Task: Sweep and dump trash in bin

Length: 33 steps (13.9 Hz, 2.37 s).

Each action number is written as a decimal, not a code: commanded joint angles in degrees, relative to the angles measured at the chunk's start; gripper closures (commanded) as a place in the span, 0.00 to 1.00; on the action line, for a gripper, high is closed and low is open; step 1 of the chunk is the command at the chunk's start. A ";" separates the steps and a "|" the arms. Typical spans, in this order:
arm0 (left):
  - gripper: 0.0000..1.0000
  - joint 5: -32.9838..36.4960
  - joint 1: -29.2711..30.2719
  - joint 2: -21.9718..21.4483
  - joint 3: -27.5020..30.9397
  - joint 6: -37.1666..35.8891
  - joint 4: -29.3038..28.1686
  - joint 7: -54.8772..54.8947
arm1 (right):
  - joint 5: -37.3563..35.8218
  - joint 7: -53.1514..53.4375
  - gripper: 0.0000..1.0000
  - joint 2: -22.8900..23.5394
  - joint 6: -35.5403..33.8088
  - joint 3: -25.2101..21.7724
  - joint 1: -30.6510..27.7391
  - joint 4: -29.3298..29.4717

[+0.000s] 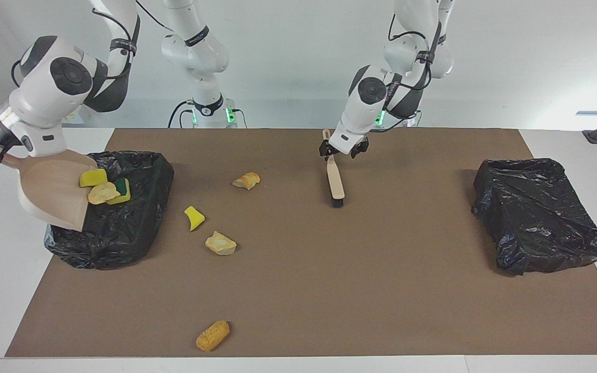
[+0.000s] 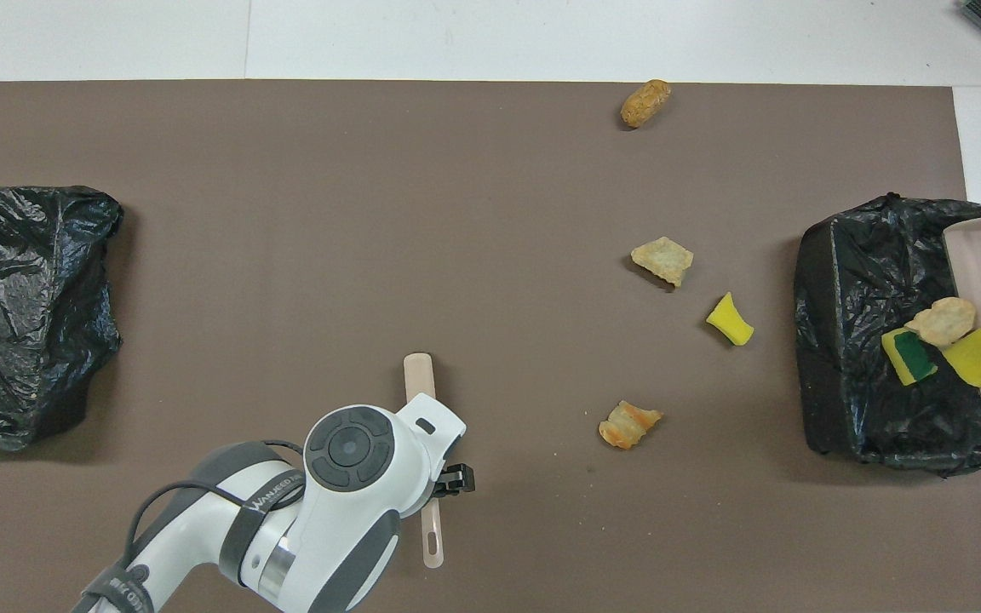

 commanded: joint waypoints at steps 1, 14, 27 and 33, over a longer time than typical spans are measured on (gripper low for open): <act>0.00 1.82 4.97 -1.30 -0.23 -2.29 2.94 3.26 | -1.55 -4.92 1.00 -1.07 0.93 0.31 -0.56 2.43; 0.00 9.65 30.64 -6.58 -0.23 -16.54 11.19 36.57 | 35.97 10.12 1.00 -3.97 -15.31 0.66 3.29 4.20; 0.00 13.17 33.20 0.18 -0.05 -29.80 35.81 36.85 | 60.40 72.98 1.00 -1.35 -17.63 0.93 27.47 3.41; 0.00 13.26 33.11 -0.60 -0.14 -29.55 34.24 37.02 | 66.65 97.52 1.00 8.31 -7.16 0.93 36.17 7.43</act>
